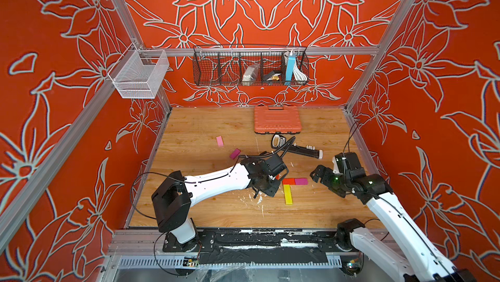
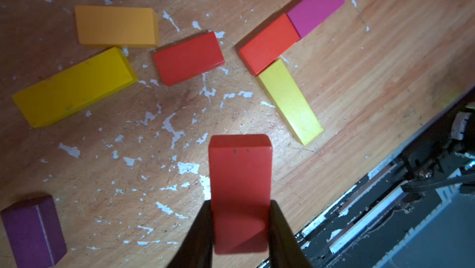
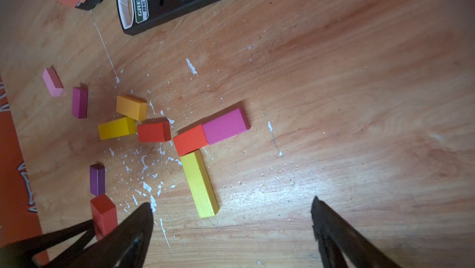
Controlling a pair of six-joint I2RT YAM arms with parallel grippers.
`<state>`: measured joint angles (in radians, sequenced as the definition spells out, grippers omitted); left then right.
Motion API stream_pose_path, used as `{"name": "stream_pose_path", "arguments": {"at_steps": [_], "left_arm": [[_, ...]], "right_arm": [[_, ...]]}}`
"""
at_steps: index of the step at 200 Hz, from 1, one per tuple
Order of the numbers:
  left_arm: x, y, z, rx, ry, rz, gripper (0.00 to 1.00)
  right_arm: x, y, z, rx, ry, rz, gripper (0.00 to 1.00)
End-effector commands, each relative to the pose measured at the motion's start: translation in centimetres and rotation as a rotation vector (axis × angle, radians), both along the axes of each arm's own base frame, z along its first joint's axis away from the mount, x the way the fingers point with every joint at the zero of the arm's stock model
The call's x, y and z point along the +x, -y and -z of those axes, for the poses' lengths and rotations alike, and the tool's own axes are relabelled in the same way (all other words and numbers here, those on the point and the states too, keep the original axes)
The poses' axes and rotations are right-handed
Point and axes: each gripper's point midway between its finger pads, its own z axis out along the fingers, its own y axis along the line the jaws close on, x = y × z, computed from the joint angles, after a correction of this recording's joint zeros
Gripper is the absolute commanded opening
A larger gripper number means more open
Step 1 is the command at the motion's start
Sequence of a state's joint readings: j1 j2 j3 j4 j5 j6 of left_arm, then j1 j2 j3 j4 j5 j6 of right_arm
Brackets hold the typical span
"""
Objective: Assemble the letter c with building blocks
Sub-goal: Place the building block at the center of the board.
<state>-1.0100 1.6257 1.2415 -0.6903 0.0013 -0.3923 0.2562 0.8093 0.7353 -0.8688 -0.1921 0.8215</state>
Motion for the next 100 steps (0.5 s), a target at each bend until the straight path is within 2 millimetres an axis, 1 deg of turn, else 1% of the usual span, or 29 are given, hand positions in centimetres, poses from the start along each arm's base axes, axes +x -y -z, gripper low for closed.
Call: {"name": "stream_pose_path", "arguments": {"at_steps": [1, 50, 73, 100], "left_arm": [[-1.0, 0.5, -1.1, -0.009, 0.008, 0.065, 0.30], [-2.3, 1.7, -0.8, -0.016, 0.010, 0.135, 0.30], [-2.8, 2.3, -0.4, -0.018, 0.000, 0.154, 0.30], [-3.3, 3.1, 0.1, -0.011, -0.005, 0.187, 0.30]], "right_arm": [[-0.4, -0.1, 1.2, 0.055, -0.043, 0.006, 0.98], [-0.1, 0.6, 3.1, 0.100, -0.080, 0.066, 0.98], [-0.4, 1.1, 3.8, 0.101, -0.094, 0.087, 0.98], [-1.0, 1.6, 4.3, 0.096, -0.101, 0.103, 0.98]]}}
